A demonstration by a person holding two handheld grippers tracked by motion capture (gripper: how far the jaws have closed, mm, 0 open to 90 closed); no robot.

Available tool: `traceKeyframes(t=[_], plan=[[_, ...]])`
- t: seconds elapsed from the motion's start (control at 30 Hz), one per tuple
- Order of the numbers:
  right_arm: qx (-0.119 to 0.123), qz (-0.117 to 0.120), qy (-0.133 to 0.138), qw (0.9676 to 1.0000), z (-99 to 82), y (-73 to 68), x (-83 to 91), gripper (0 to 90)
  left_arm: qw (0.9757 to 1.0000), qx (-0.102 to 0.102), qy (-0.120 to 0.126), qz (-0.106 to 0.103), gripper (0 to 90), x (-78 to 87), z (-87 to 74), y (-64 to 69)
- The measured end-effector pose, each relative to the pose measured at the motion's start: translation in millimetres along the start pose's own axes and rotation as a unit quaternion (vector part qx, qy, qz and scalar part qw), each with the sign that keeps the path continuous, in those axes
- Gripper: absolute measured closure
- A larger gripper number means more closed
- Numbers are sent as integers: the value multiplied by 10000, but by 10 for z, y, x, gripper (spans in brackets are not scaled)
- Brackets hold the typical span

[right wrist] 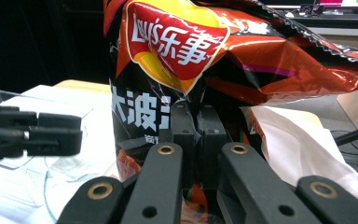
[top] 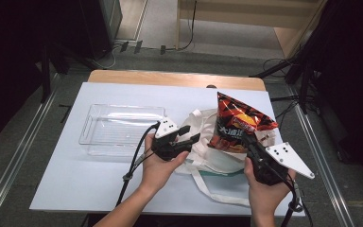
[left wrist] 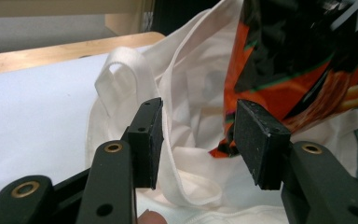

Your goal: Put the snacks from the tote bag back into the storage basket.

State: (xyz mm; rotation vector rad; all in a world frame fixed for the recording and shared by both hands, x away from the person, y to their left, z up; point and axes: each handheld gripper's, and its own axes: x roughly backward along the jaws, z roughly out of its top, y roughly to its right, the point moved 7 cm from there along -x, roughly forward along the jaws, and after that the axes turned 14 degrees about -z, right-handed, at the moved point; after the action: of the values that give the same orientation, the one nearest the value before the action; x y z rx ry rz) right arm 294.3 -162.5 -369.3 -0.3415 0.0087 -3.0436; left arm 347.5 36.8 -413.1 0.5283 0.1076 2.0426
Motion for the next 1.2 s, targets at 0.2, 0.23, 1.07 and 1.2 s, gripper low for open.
traceKeyframes(t=[0.2,0.23,1.07,1.2], plan=[[50,45,-31,10000,-38,-57,-17,893,10000,-72,37,-23,535,71,46,-4],[50,49,-42,10000,-43,-62,-19,893,9999,-81,65,-28,535,82,58,-2],[167,344,-82,9992,-122,-293,-10,895,9954,-655,478,-509,476,274,532,181],[230,404,-49,9989,-132,-332,3,896,9946,-659,481,-642,430,267,567,202]])
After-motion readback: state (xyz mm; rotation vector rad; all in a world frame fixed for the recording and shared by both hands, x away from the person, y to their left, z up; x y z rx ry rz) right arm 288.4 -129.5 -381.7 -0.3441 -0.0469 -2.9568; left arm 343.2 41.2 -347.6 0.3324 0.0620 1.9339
